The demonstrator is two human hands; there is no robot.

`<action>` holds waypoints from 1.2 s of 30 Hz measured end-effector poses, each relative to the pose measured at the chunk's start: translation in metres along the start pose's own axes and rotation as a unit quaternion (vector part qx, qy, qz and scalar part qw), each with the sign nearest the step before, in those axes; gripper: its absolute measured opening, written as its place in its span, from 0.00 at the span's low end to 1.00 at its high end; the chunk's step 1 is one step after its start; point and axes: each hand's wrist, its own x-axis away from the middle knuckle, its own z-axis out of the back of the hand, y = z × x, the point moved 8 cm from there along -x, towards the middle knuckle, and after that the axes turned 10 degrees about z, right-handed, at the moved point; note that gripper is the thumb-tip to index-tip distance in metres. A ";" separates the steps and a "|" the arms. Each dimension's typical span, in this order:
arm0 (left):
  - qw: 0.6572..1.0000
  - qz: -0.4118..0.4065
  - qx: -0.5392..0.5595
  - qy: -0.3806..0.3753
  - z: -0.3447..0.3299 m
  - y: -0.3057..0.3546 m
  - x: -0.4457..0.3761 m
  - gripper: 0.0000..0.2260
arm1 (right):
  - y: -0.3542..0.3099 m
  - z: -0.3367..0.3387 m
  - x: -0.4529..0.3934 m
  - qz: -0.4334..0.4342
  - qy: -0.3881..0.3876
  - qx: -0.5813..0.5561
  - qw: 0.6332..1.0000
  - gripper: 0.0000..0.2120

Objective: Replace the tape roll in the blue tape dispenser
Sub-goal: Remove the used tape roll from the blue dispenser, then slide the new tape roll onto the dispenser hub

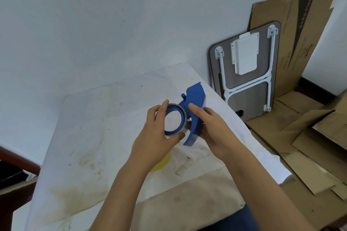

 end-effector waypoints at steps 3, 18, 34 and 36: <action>0.999 0.016 0.031 0.007 0.005 -0.003 -0.001 0.38 | 0.003 0.002 -0.004 0.011 0.028 0.018 0.999 0.26; 0.962 0.265 0.051 0.052 0.072 -0.153 -0.043 0.42 | 0.019 -0.056 -0.035 -0.012 0.070 -0.073 0.995 0.21; 0.975 0.188 0.020 0.118 0.083 -0.144 -0.032 0.35 | 0.025 -0.042 -0.036 0.022 0.079 -0.020 0.996 0.27; 0.980 0.150 0.039 0.123 0.083 -0.127 -0.018 0.29 | 0.027 -0.034 -0.032 0.021 0.092 -0.025 0.995 0.27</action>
